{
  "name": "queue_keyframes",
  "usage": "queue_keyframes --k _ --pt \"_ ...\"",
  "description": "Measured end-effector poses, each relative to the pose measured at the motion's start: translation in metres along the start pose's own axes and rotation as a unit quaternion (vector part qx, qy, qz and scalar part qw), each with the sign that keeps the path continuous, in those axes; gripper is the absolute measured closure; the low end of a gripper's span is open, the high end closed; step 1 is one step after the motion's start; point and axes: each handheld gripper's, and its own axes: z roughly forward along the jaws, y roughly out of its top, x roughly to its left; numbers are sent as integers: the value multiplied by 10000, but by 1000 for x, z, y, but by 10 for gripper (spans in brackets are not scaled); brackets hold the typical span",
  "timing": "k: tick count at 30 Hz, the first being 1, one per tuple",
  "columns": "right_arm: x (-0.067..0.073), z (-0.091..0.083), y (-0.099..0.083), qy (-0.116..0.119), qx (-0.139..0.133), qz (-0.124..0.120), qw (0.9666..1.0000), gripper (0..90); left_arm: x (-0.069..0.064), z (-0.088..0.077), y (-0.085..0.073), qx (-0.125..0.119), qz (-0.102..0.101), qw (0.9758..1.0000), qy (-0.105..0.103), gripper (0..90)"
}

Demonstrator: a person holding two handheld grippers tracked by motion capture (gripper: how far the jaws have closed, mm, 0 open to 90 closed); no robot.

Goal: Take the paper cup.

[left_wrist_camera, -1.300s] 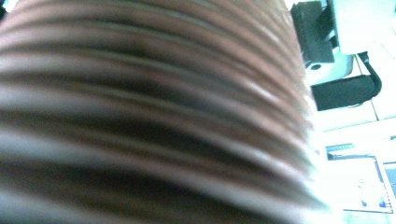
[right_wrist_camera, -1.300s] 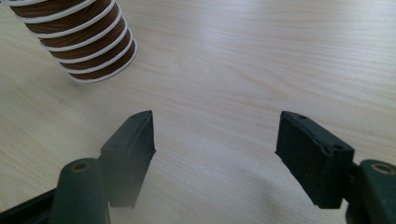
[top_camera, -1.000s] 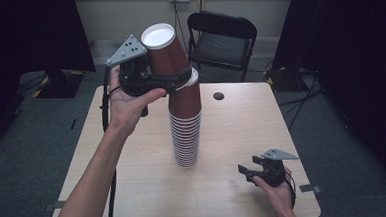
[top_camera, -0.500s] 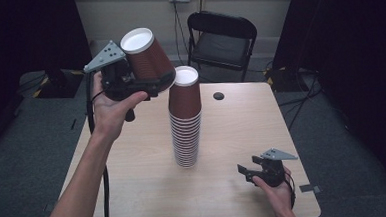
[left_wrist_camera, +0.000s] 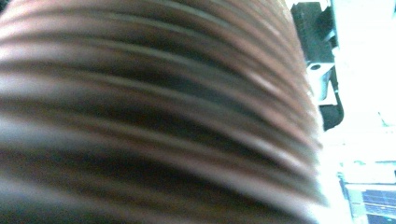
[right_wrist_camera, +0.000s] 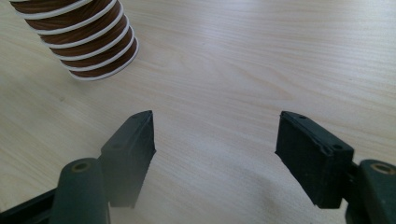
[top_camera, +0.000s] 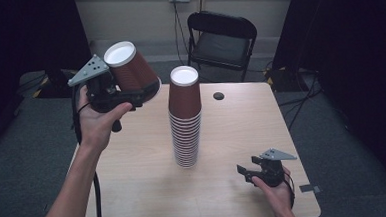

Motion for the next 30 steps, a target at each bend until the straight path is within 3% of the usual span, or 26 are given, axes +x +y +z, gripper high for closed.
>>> queue_keyframes --k 10,20,25,30 --pt "2 1 0 -2 44 -42 10000 300 10 -11 -24 237 -376 9989 156 114" --pt "8 3 1 157 76 -256 9995 300 1 -10 -50 345 -399 9985 171 111" --pt "16 5 2 309 51 -418 9986 297 -2 -9 -66 437 -576 9974 47 112" --pt "21 5 4 286 31 -507 9983 297 -3 -13 -78 572 -741 9956 -47 110"
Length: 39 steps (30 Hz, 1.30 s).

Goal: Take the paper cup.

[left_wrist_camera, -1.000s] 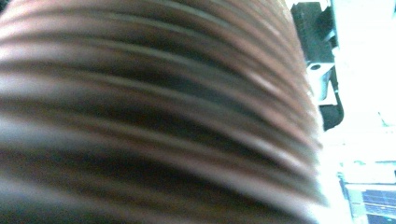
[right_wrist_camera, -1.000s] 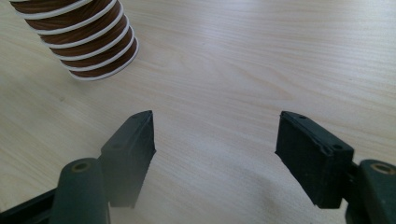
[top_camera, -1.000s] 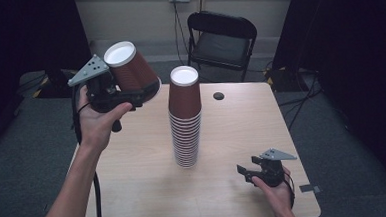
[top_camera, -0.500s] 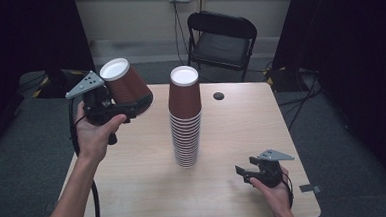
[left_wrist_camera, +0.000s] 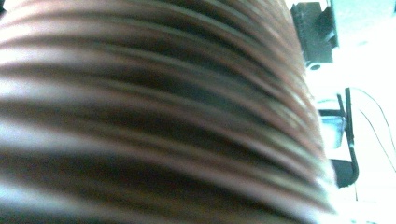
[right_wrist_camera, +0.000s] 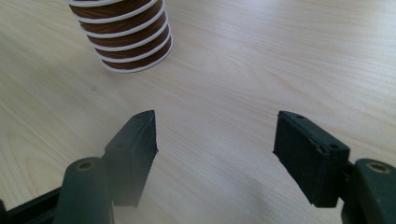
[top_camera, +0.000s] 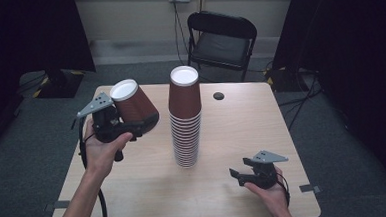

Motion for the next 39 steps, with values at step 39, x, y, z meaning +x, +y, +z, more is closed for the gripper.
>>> queue_keyframes --k 39 --pt "82 0 31 1152 -221 -842 9895 447 -17 -13 -90 790 -921 9926 100 117"
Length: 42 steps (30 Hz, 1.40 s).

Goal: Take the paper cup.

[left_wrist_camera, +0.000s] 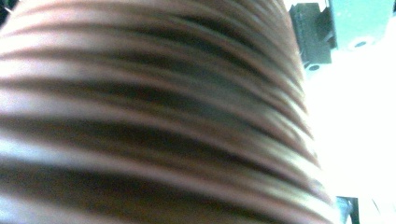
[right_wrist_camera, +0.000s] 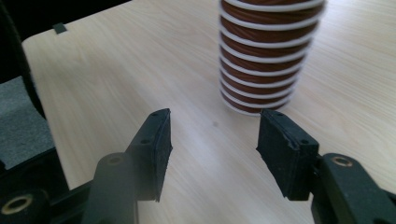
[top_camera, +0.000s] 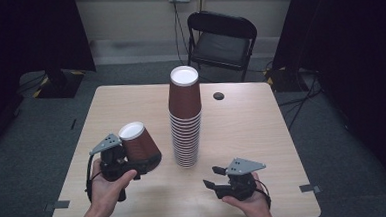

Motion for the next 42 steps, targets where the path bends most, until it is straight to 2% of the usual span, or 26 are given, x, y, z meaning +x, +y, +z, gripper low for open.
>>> queue_keyframes --k 4,8,11,12,13,15,16,18,22,26,27,31,36,39,42 --pt "10 13 7 75 6 -98 9999 429 2 5 -2 65 -278 9993 -220 118" --pt "20 24 15 155 -74 -235 9996 440 -2 5 -4 88 -363 9988 -307 118" --pt "26 29 23 211 -188 -341 9990 450 -3 4 -4 67 -500 9979 -404 118" --pt "31 32 30 231 -295 -415 9984 455 -4 3 -4 0 -590 9974 -418 118" --pt "31 32 30 231 -295 -415 9984 455 -4 3 -4 0 -590 9974 -418 118" --pt "34 34 37 304 -321 -458 9980 459 -5 3 -4 -85 -621 9976 -279 119" --pt "36 38 44 366 -323 -512 9975 467 -4 4 -4 -25 -690 9970 -352 120" --pt "37 39 46 382 -355 -513 9973 474 -4 4 -4 -44 -721 9967 -360 120" --pt "40 45 55 441 -481 -566 9963 491 -6 6 -5 -4 -715 9968 -369 120" --pt "43 50 62 357 -653 -579 9955 480 -8 6 -6 -46 -681 9971 -340 118" --pt "44 51 65 339 -762 -550 9950 478 -9 6 -5 -48 -703 9970 -334 117" --pt "45 53 69 317 -877 -591 9939 477 -9 7 -5 -37 -750 9964 -384 118" --pt "45 61 74 289 -989 -633 9927 484 -11 6 -3 -85 -1022 9929 -602 118" --pt "45 64 76 268 -1125 -557 9917 499 -14 5 -1 -79 -1015 9928 -630 119" --pt "47 65 79 196 -1306 -606 9894 527 -16 4 1 -109 -1103 9911 -744 119"
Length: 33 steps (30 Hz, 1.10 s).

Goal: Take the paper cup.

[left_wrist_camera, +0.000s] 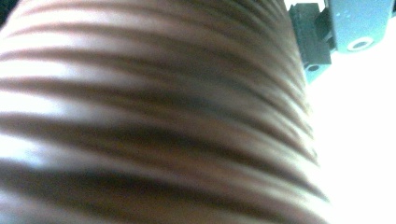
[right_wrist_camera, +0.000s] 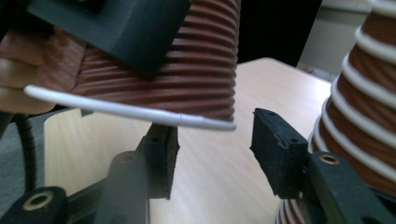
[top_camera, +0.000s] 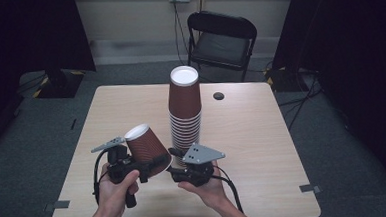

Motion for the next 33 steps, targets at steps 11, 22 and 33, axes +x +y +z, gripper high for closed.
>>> queue_keyframes --k 11,22,33 --pt "-1 9 11 -255 -574 65 9980 622 -5 -1 4 -16 -251 9992 -319 119" --pt "7 15 14 -176 -1169 82 9930 710 -4 1 3 20 -504 9964 -679 118" --pt "7 9 20 -400 -1252 -91 9913 833 5 -1 6 -213 -464 9928 -1081 81"
